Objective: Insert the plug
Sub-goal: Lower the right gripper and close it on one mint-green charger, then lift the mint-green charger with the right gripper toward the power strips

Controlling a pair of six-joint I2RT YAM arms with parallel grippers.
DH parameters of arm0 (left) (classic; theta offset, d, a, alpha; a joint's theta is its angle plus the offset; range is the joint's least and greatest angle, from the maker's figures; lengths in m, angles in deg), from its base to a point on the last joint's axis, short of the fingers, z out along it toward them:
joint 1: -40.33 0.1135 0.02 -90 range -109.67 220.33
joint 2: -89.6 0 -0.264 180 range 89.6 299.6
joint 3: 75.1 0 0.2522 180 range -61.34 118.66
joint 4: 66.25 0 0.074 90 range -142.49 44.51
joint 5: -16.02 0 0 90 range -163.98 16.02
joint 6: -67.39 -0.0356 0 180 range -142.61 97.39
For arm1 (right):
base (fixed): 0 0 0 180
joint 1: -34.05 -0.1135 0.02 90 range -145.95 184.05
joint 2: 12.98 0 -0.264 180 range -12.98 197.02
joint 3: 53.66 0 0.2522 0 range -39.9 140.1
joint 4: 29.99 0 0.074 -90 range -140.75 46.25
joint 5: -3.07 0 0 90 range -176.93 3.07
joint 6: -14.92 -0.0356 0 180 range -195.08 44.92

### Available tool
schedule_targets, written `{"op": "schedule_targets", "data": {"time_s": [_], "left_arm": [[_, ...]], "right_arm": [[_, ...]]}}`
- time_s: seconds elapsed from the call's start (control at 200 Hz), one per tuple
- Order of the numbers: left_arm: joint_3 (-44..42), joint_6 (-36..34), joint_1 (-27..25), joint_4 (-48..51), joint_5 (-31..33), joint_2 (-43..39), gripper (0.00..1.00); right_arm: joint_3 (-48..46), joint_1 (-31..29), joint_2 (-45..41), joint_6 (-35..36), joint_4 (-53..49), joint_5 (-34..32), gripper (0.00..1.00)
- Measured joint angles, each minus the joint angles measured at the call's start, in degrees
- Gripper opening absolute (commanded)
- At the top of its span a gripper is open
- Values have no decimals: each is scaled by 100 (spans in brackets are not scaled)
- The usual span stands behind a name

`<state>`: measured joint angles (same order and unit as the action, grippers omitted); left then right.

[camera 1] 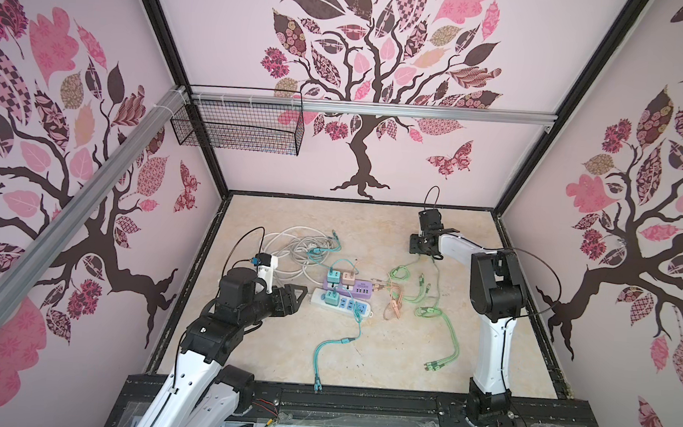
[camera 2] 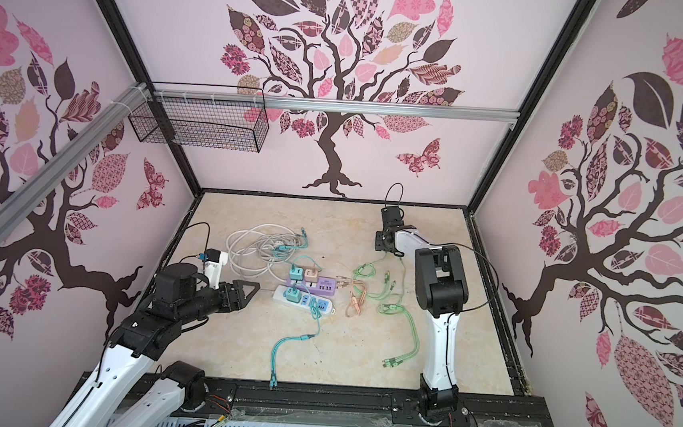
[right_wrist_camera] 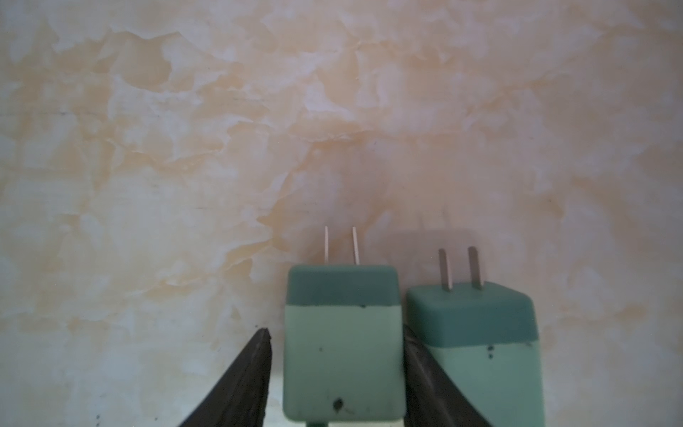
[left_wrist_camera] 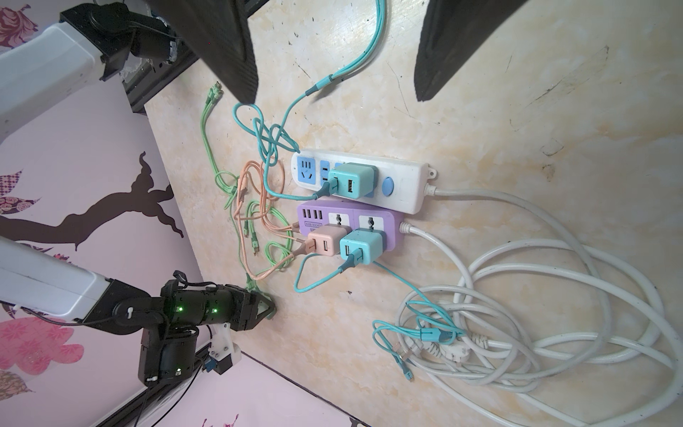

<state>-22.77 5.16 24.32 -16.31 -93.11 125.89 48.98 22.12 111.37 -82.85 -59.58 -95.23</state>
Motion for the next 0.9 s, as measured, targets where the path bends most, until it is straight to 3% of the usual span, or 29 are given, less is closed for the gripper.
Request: {"op": "schedule_targets", "data": {"time_s": [0.235, 0.65, 0.9], "left_arm": [[0, 0, 0, 2, 2, -4, 71], [0, 0, 0, 13, 4, -4, 71], [0, 0, 0, 13, 2, 28, 71]], "right_arm": [[0, 7, 0, -13, -31, 0, 49], [-87, 13, -37, -7, 37, 98, 30], [-730, 13, -710, 173, 76, 343, 27]]}}
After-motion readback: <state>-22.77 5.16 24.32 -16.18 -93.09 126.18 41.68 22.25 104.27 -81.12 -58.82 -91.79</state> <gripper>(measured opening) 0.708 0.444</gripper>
